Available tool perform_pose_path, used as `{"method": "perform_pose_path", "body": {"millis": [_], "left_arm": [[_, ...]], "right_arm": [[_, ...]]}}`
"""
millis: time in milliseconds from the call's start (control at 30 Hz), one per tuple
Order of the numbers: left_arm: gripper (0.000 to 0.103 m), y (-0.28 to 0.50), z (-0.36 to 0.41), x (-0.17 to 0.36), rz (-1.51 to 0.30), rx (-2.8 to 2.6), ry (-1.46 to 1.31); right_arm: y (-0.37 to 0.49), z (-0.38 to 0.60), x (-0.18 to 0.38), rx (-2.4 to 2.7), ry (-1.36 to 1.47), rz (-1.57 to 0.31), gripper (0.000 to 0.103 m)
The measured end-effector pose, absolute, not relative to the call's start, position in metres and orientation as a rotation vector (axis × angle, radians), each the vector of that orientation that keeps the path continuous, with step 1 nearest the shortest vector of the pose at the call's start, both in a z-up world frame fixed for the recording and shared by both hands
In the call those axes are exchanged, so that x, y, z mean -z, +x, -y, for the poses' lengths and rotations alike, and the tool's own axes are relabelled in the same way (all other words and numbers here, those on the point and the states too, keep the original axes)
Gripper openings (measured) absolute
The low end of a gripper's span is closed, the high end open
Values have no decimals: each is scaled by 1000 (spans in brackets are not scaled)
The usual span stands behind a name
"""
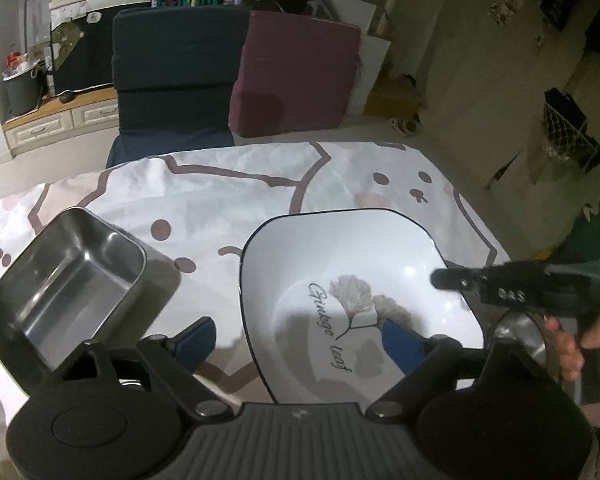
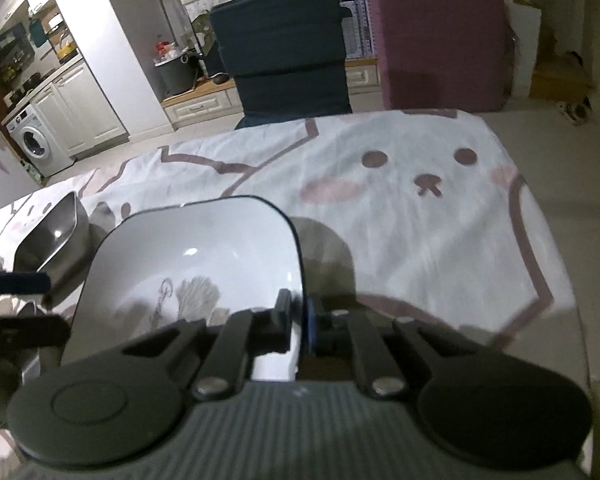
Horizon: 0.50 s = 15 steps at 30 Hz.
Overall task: Organize plates and bowls
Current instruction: 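Reach the left tool to the white ginkgo plate rim while the right tool grasps it too, then lift the white plate off the table with both tools, tilting it up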
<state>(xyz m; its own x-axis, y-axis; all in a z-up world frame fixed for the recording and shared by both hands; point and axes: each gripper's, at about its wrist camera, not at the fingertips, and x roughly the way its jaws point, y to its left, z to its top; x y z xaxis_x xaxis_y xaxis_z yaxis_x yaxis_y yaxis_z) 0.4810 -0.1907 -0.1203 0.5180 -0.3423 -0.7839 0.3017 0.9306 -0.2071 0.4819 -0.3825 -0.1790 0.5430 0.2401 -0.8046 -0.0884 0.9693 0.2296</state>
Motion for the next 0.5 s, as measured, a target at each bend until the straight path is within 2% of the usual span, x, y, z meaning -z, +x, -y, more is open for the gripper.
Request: {"method": "perform_pose_path", "body": {"millis": [500], "left_arm": [[57, 500, 187, 141, -1001, 400, -11]], "right_arm": [[451, 402, 177, -198, 237, -989, 10]]}}
